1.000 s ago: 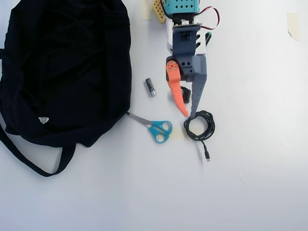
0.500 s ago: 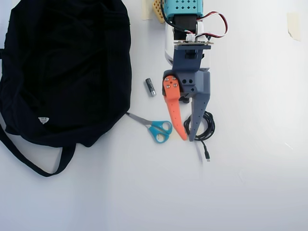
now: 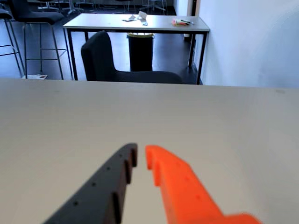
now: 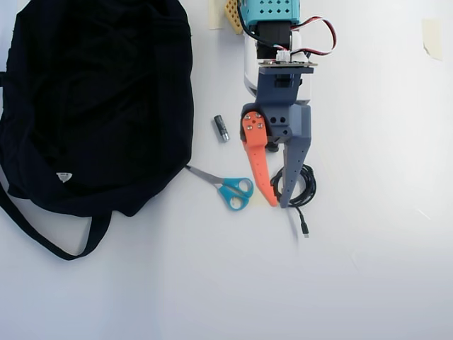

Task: Put the cable into the black bag

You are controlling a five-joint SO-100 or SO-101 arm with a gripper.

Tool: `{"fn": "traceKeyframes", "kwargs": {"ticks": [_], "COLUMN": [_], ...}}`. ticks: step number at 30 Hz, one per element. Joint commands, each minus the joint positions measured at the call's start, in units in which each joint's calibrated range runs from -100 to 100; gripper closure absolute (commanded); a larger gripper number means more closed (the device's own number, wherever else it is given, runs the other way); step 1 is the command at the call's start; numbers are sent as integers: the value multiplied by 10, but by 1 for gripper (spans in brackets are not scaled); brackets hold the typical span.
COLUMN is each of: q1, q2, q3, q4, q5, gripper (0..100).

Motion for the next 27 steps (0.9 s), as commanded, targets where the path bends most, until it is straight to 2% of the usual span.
{"fn": "traceKeyframes", "kwargs": {"ticks": [1, 4, 16, 20, 27], "q1": [-2, -4, -22, -22, -26], "q2": [-18, -19, -144, -160, -148], "q3": [-34, -35, -36, -36, -27], "q4": [5, 56, 546, 652, 765], "q5": [3, 0, 2, 3, 3], "gripper": [98, 98, 98, 98, 98]}}
